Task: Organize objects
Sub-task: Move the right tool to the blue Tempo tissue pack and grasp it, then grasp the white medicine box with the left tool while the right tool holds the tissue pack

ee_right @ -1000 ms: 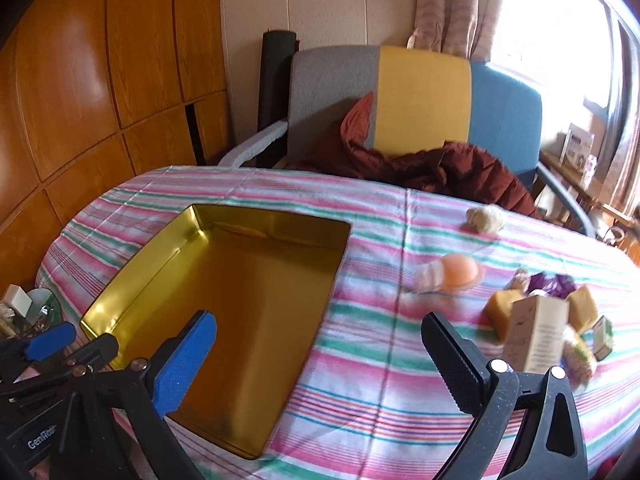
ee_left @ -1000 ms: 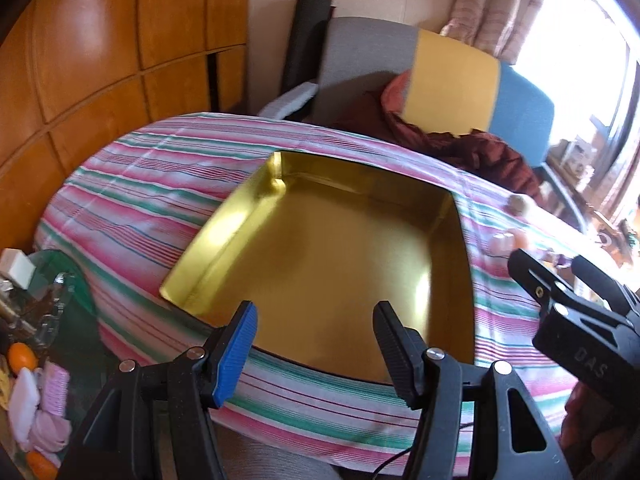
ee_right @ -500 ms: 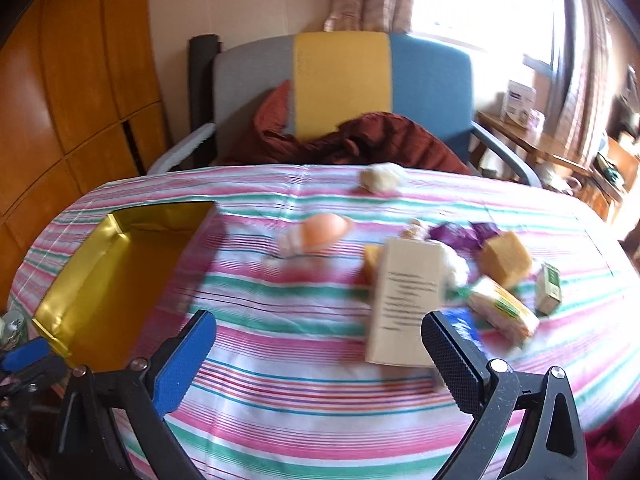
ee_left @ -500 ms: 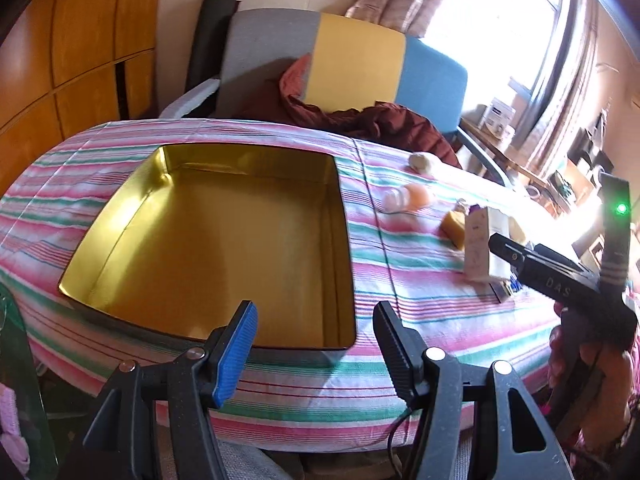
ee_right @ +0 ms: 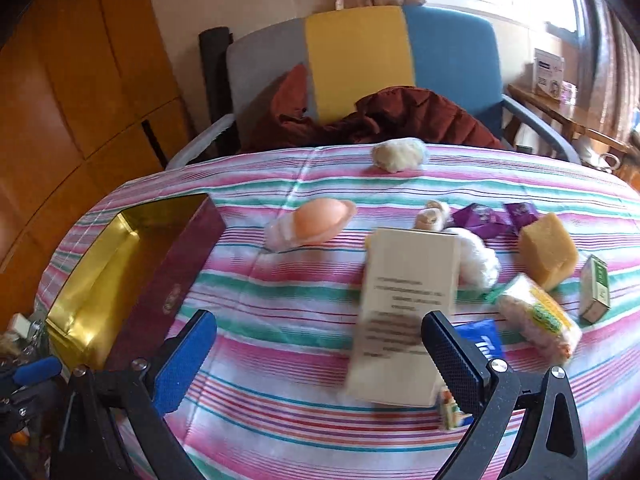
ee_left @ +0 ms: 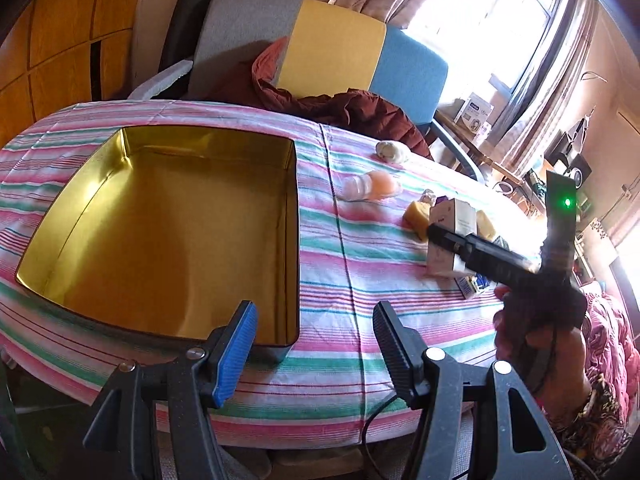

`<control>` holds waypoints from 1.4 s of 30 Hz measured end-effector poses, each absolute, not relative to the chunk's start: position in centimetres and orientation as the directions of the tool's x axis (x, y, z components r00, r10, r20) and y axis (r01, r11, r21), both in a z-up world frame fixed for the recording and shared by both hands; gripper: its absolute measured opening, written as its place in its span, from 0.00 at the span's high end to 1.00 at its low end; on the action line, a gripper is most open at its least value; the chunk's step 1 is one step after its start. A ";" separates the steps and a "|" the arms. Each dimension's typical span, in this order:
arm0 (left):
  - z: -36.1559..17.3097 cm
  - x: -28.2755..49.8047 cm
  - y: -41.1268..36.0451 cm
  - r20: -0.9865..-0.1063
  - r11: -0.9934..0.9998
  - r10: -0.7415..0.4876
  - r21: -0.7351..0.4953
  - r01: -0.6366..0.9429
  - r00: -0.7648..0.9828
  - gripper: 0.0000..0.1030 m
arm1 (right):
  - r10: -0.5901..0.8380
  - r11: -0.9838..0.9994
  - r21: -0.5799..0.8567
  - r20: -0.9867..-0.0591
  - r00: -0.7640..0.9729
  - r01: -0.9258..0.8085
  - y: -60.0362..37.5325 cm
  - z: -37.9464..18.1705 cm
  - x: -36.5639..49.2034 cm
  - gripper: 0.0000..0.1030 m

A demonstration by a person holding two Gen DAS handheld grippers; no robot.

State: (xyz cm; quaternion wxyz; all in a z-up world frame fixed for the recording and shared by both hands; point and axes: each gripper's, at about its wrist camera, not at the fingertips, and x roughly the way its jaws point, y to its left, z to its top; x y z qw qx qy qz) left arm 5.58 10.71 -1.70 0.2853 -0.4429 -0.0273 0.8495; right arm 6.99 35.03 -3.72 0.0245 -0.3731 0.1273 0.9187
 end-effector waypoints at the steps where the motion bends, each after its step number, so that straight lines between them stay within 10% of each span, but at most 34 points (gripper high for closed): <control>1: -1.6 5.6 10.7 -0.732 -0.835 0.512 -0.302 -0.460 -0.449 0.41 | -0.094 -0.967 0.235 -0.684 -0.723 -0.097 34.3 -3.6 7.2 0.00; 9: -1.2 5.3 12.1 -0.717 -0.805 0.551 -0.324 -0.497 -0.426 0.40 | 0.073 -0.938 0.199 -0.683 -0.726 -0.282 40.1 -2.0 11.5 0.00; 20: -0.2 5.8 17.1 -0.717 -0.726 0.603 -0.312 -0.612 -0.350 0.36 | 0.003 -0.963 0.117 -0.895 -0.445 -0.242 45.3 -7.5 8.9 0.43; 42: -1.1 3.9 31.4 -0.710 -0.654 0.643 -0.314 -0.688 -0.288 0.20 | 0.015 -0.912 0.155 -0.913 -0.408 -0.379 49.3 -8.6 8.7 0.49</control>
